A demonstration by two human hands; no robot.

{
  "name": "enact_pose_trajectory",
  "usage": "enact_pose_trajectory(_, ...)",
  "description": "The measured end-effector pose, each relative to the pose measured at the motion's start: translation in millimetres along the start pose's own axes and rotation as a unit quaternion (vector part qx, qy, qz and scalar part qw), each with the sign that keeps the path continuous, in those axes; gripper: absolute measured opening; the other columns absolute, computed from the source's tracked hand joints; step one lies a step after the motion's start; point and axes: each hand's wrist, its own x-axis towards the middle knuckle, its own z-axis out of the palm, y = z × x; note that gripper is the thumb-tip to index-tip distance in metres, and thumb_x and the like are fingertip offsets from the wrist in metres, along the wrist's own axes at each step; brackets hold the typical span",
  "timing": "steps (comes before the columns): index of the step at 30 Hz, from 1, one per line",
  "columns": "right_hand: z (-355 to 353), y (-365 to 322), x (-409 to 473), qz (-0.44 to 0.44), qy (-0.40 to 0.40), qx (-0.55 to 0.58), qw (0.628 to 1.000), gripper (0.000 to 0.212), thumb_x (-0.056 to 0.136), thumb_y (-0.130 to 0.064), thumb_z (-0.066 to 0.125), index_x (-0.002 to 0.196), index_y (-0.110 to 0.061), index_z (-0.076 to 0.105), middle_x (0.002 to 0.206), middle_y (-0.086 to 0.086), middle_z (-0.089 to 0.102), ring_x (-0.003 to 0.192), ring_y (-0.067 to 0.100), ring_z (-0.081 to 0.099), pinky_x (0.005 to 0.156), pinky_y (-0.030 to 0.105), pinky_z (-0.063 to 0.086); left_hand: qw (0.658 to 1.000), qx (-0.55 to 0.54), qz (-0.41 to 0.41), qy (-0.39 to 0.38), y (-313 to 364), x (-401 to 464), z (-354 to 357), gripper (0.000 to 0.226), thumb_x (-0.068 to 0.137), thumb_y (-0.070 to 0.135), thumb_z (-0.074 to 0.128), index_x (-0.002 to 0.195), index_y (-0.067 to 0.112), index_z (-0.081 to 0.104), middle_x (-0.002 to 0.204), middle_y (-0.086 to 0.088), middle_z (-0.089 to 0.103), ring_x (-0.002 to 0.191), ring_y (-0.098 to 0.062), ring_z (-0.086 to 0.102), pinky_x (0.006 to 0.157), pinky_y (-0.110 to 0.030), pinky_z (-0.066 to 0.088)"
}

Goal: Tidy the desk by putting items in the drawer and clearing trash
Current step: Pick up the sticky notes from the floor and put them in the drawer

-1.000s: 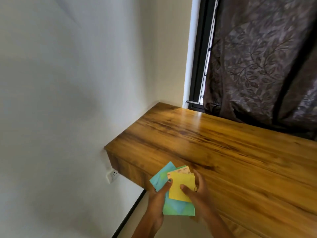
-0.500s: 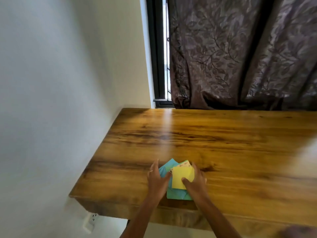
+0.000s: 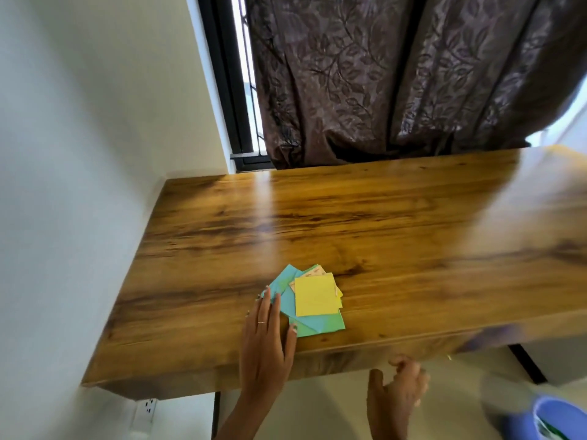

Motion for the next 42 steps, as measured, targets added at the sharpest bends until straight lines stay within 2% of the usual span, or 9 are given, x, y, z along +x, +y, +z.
enact_pose_trajectory(4,5.6,46.2,17.2,0.304,-0.066,-0.024,0.95,0.04,0.078,0.005,0.062,0.116,0.002,0.051,0.123,0.027,0.047,0.114,0.036,0.041,0.094,0.041,0.033,0.996,0.05,0.075,-0.014,-2.7,-17.7,1.3,0.051,0.095,0.038,0.036,0.135,0.01,0.052,0.144,-0.007,0.047,0.132,-0.023,0.045,0.106,-0.04,0.038)
enact_pose_trajectory(7,19.6,58.5,29.3,0.423,-0.188,0.097,0.881,0.018,0.086,0.007,0.049,0.104,0.004,0.053,0.097,0.021,0.055,0.086,0.029,0.049,0.074,0.035,0.041,0.994,0.062,0.087,-0.023,-3.1,-37.4,5.4,0.052,0.095,0.039,0.032,0.137,0.013,0.05,0.145,-0.004,0.045,0.134,-0.021,0.04,0.108,-0.042,0.031)
enact_pose_trajectory(11,38.7,57.5,42.9,0.449,-0.254,0.227,0.826,0.028,0.086,0.016,0.039,0.102,-0.003,0.052,0.087,0.017,0.055,0.083,0.026,0.054,0.089,0.038,0.042,0.993,0.091,0.067,-0.04,-0.2,-56.4,8.8,0.055,0.093,0.043,0.034,0.136,0.013,0.05,0.142,-0.006,0.049,0.134,-0.022,0.036,0.107,-0.044,0.028)
enact_pose_trajectory(17,33.9,77.1,52.3,0.483,-0.318,0.31,0.754,0.033,0.081,0.022,0.041,0.092,-0.006,0.054,0.094,0.017,0.061,0.088,0.026,0.058,0.078,0.036,0.048,0.99,0.114,0.058,-0.056,2.5,-62.6,3.4,0.056,0.087,0.039,0.042,0.135,0.012,0.05,0.143,-0.005,0.048,0.133,-0.027,0.043,0.11,-0.044,0.024)
enact_pose_trajectory(28,-16.3,107.6,46.3,0.478,-0.423,0.164,0.752,0.027,0.085,0.016,0.043,0.076,-0.009,0.05,0.084,0.007,0.053,0.083,0.019,0.052,0.065,0.029,0.037,0.991,0.067,-0.1,-0.056,54.3,-96.8,4.8,0.061,0.092,0.042,0.037,0.146,0.016,0.026,0.154,-0.002,0.019,0.144,-0.026,0.018,0.116,-0.047,0.012)
enact_pose_trajectory(32,-62.8,114.8,36.4,0.36,-0.523,-0.031,0.772,0.022,0.086,0.004,0.05,0.087,-0.016,0.058,0.092,0.004,0.066,0.083,0.016,0.056,0.064,0.026,0.038,0.976,0.074,-0.195,-0.055,79.0,-113.3,7.9,0.089,0.08,0.073,-0.011,0.148,0.025,0.021,0.157,0.003,0.016,0.146,-0.021,0.015,0.116,-0.047,-0.002)
enact_pose_trajectory(35,-101.7,110.2,31.8,0.114,-0.685,-0.203,0.691,0.021,0.086,-0.002,0.055,0.075,-0.02,0.059,0.084,-0.003,0.063,0.069,0.001,0.056,0.058,0.017,0.041,0.96,0.103,-0.238,-0.103,88.6,-122.0,17.2,0.067,0.091,0.064,0.012,0.15,0.031,0.014,0.159,0.007,0.016,0.147,-0.016,0.012,0.117,-0.048,-0.003)
enact_pose_trajectory(39,-136.6,82.3,19.6,-0.052,-0.795,-0.18,0.576,0.019,0.086,-0.005,0.059,0.083,-0.024,0.06,0.087,-0.009,0.06,0.082,-0.003,0.056,0.08,0.014,0.045,0.944,0.164,-0.221,-0.18,103.6,-141.3,21.9,0.057,0.096,0.052,0.026,0.149,0.037,0.011,0.159,0.008,0.015,0.147,-0.017,0.01,0.117,-0.049,0.007)
enact_pose_trajectory(42,-158.7,51.4,4.3,-0.192,-0.77,-0.111,0.598,0.015,0.088,-0.011,0.054,0.086,-0.016,0.068,0.082,-0.016,0.061,0.077,-0.01,0.055,0.073,0.004,0.039,0.938,0.169,-0.211,-0.217,108.9,-155.1,17.2,0.057,0.097,0.044,0.028,0.15,0.033,0.009,0.159,0.005,0.014,0.146,-0.019,0.009,0.116,-0.05,0.01)
